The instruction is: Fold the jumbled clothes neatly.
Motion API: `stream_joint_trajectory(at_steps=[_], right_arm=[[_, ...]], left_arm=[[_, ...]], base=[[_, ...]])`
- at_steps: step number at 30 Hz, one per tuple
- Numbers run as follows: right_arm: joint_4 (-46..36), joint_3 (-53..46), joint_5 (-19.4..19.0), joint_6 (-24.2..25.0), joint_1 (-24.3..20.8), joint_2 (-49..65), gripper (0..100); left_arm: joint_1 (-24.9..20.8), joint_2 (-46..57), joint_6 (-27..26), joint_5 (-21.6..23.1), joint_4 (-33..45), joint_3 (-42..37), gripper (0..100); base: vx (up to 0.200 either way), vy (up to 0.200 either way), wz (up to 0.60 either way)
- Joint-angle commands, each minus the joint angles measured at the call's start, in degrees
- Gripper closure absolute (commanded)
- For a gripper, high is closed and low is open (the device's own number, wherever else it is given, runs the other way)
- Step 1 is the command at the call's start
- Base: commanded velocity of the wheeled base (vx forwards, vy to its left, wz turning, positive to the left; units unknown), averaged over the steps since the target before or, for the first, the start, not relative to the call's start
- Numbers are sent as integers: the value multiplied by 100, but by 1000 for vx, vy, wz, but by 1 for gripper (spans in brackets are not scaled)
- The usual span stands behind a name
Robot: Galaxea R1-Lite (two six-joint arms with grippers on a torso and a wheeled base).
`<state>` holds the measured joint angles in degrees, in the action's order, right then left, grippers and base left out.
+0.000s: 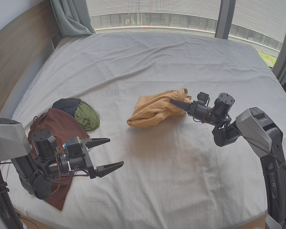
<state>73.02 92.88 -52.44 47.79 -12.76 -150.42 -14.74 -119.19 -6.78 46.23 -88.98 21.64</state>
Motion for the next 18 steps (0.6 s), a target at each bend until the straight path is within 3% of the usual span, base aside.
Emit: stream_joint_trajectory(at_steps=[1,11,18], right_arm=[[503,-1255,-3,-50,-33,188,100],[1522,-2178,24,-50,-51,-137,100],[1531,-2406,76,-314,-51,-269,100]], left_arm=[[6,36,1,0,-5,16,0],[-12,115,10,0,-5,7,0],[-12,115,10,0,-5,25,0]], base=[[0,0,0],[0,0,0],[0,0,0]])
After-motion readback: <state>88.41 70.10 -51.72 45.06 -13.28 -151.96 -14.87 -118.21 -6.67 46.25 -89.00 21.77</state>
